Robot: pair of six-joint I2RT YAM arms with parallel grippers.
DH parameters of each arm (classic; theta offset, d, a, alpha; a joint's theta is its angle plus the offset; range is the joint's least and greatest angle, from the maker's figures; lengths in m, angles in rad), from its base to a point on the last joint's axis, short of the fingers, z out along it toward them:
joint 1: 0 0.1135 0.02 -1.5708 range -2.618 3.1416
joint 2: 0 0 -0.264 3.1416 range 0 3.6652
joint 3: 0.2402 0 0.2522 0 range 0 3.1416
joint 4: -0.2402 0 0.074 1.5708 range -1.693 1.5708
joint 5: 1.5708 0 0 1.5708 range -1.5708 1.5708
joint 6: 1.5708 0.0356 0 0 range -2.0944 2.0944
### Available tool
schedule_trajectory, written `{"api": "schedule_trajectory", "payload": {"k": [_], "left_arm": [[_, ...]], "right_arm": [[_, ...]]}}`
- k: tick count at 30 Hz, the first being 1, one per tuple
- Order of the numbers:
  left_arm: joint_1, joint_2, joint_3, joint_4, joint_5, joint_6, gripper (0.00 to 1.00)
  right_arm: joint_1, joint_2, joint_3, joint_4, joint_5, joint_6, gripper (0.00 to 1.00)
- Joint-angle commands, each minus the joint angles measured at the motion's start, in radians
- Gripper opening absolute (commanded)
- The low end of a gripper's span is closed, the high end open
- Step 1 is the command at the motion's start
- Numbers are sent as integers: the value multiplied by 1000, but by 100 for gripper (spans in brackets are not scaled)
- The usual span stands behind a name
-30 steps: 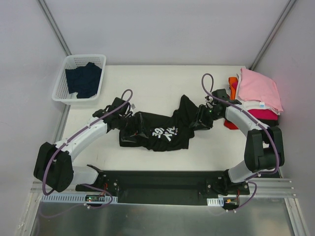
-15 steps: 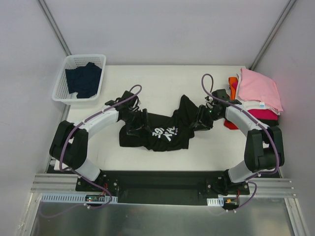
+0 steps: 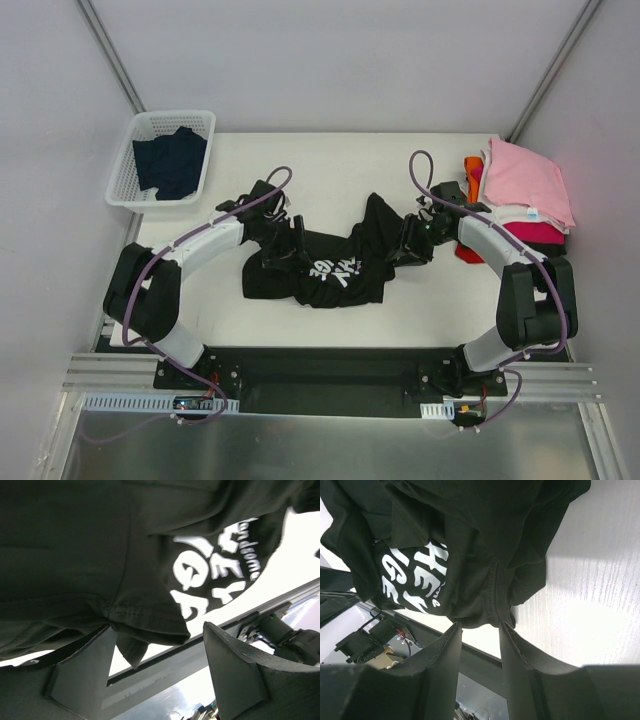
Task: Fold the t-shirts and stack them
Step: Flatten out the tshirt
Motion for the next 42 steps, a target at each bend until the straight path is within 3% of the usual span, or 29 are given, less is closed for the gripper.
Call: {"api": "schedule_trajectory", "payload": {"k": [1, 3, 7, 8, 10, 14, 16, 20, 27, 32, 42], "left_arm": [[-9, -11, -42, 11, -14, 21, 69], [-10, -4, -50, 20, -15, 21, 68], [-15, 6, -58, 33, -9, 24, 57], [-18, 6, -56, 33, -8, 24, 46], [-23, 11, -52, 33, -8, 24, 38], [-26, -1, -46, 33, -3, 10, 6], [-26, -26, -39, 31, -3, 4, 0], [-24, -103, -9, 4, -30, -24, 0], [-23, -149, 184, -119, -86, -8, 5], [5, -54, 385, -205, -117, 56, 6], [120, 287, 848, -338, -152, 159, 6]], "right_arm": [[-1, -17, 3, -20, 4, -19, 39], [-1, -20, 2, -20, 4, -17, 38], [-1, -23, -1, -24, 5, -20, 38], [-1, -26, -1, -26, 7, -25, 38], [-1, -27, -6, -29, 10, -25, 38], [0, -29, -9, -32, 11, -28, 38], [-1, -29, -9, -32, 11, -30, 38], [-1, -29, -12, -35, 14, -36, 37], [-1, -14, -3, -32, 8, -43, 37], [-1, -15, 26, -44, 11, -45, 37], [-1, -9, 58, -60, 20, -37, 36]]}}
